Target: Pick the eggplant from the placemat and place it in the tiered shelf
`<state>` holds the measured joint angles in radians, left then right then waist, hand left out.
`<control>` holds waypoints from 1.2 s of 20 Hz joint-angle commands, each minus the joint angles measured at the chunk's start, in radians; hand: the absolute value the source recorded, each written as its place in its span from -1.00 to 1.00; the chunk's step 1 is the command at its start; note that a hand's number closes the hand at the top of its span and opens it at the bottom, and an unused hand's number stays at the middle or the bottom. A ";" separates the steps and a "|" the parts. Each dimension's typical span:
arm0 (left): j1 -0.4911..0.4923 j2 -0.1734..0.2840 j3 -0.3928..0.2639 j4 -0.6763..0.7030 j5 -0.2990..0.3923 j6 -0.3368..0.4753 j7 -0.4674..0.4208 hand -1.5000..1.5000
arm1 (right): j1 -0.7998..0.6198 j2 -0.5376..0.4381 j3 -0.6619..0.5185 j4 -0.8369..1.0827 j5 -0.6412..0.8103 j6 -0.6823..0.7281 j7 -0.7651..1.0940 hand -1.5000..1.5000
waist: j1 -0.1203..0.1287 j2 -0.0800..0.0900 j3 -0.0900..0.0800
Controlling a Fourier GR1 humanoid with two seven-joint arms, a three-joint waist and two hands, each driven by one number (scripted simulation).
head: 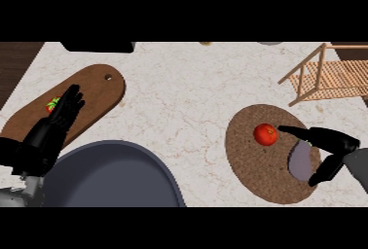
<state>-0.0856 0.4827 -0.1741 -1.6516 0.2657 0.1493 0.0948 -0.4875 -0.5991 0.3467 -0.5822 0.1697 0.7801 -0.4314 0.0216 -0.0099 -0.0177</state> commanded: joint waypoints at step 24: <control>0.025 0.023 0.019 -0.029 0.030 0.037 0.038 0.00 | 0.009 -0.001 -0.142 0.057 -0.015 -0.632 -0.144 1.00 | -0.046 -0.012 0.013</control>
<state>-0.0787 0.4993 -0.1702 -1.6545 0.2903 0.1698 0.1036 -0.4857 -0.5645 0.2191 -0.4662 0.1208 0.3550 -0.6270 0.0048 -0.0109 -0.0061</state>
